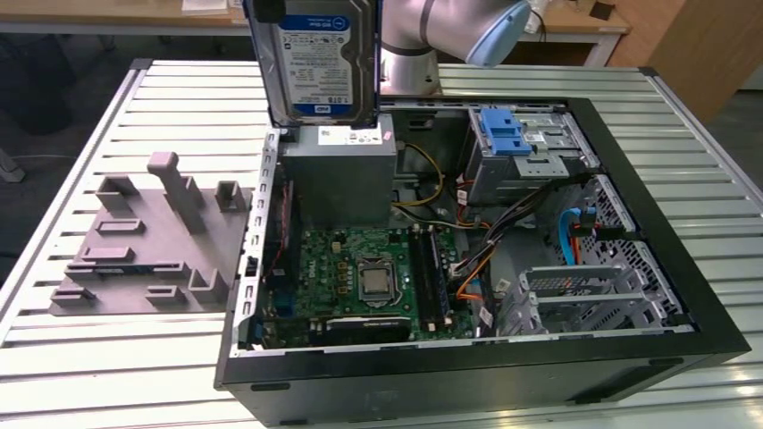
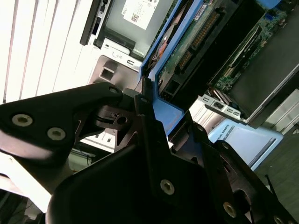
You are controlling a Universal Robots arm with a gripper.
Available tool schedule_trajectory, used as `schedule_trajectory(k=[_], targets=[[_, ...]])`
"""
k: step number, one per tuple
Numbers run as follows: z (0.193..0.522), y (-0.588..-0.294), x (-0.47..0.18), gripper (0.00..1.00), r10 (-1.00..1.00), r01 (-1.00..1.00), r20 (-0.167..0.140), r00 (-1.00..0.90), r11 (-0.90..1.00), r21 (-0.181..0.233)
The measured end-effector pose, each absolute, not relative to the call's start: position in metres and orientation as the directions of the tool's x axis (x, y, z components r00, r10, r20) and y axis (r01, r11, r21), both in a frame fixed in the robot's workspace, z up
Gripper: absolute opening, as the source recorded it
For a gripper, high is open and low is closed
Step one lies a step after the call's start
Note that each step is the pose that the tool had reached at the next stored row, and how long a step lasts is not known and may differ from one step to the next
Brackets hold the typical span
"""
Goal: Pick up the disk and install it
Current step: 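Pick up the disk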
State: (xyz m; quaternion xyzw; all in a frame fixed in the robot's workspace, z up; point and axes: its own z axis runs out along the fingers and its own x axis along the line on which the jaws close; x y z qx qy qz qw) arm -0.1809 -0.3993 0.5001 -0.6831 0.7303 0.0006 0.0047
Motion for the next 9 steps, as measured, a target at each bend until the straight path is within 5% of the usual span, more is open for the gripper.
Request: schedule_trajectory(k=[9], targets=[[0.499,-0.411,-0.172,0.36,-0.998,-0.998,-0.007,-0.067,0.067,0.006]])
